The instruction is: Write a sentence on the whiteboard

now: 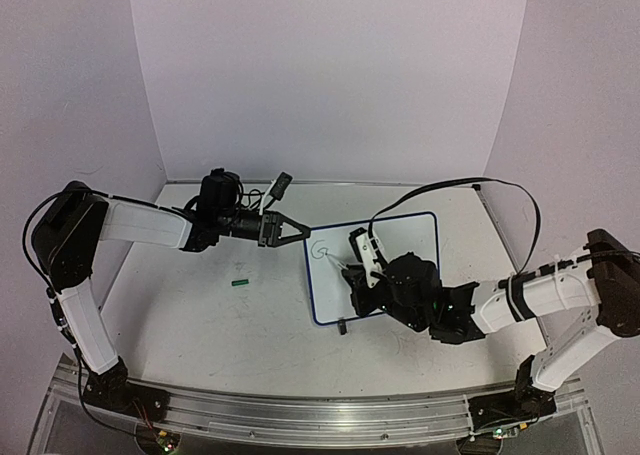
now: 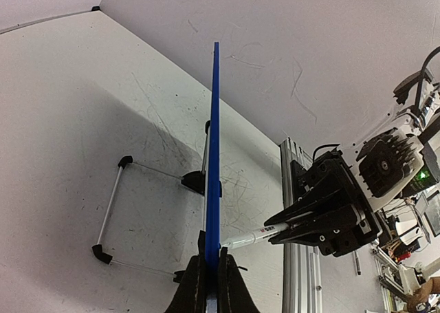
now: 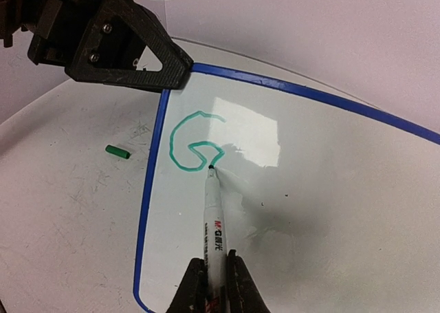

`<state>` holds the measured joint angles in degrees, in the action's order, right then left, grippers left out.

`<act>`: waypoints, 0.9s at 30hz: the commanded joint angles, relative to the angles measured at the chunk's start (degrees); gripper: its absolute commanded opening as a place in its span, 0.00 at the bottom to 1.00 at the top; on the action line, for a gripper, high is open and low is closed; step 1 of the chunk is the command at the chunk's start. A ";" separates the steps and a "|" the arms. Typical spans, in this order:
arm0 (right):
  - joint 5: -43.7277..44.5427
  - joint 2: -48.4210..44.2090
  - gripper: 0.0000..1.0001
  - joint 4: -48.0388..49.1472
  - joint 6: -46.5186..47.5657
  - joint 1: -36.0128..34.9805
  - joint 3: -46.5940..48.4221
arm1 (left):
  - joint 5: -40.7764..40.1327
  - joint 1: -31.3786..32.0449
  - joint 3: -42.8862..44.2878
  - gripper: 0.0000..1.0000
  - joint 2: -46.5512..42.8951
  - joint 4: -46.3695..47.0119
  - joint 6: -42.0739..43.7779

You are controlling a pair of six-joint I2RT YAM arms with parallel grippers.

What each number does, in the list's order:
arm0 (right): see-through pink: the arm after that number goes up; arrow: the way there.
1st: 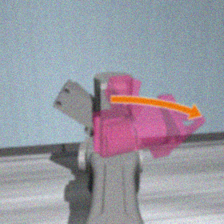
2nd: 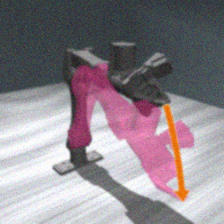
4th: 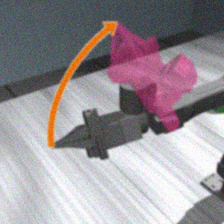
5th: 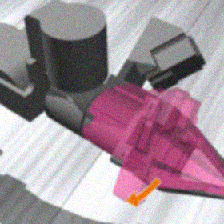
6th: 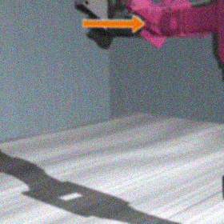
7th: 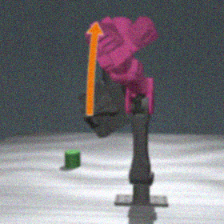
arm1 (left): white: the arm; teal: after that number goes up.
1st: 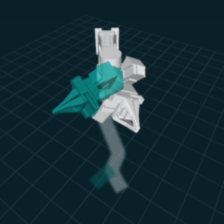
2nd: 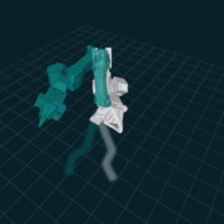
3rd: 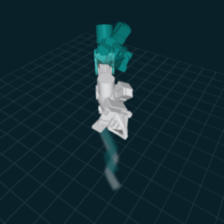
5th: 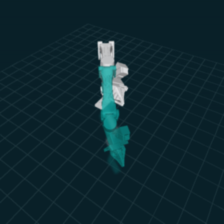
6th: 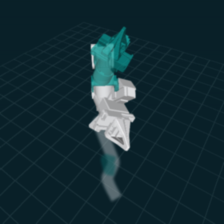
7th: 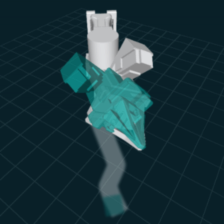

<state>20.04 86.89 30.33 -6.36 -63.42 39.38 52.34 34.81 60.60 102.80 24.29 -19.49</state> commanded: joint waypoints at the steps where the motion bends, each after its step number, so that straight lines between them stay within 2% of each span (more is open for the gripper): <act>1: 0.49 -1.39 0.00 -2.48 -1.68 0.28 -1.13 | 1.19 0.44 -0.89 0.00 -0.97 0.67 1.12; 6: -0.85 -3.14 0.00 -2.51 -0.83 0.24 -0.51 | 0.86 0.44 -1.00 0.00 -1.10 0.65 1.12; 10: -5.14 -9.40 0.00 -0.35 -0.25 0.16 -1.79 | 0.26 0.44 -1.17 0.00 -1.70 0.67 0.37; 11: -5.19 -11.09 0.00 0.16 0.14 0.17 -1.89 | -0.11 0.44 -1.10 0.03 -1.87 0.66 -0.28; 17: -2.84 -11.62 0.00 0.88 5.69 0.52 0.39 | -1.76 0.31 1.30 0.37 -2.42 -0.74 -2.63; 20: -5.20 -10.78 0.00 2.33 8.81 0.55 -0.11 | -2.85 0.22 3.64 0.43 -1.73 -3.10 -2.26; 24: -4.76 -9.38 0.00 2.87 8.43 0.53 -1.65 | -2.24 0.17 5.57 0.45 -0.21 -4.89 -1.28; 27: -3.15 -9.56 0.00 2.72 7.62 0.57 -2.74 | -1.62 0.09 5.16 0.38 0.03 -5.29 -0.02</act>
<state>15.51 77.16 30.82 0.58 -63.05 37.82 50.26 34.94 63.54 102.74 19.91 -21.19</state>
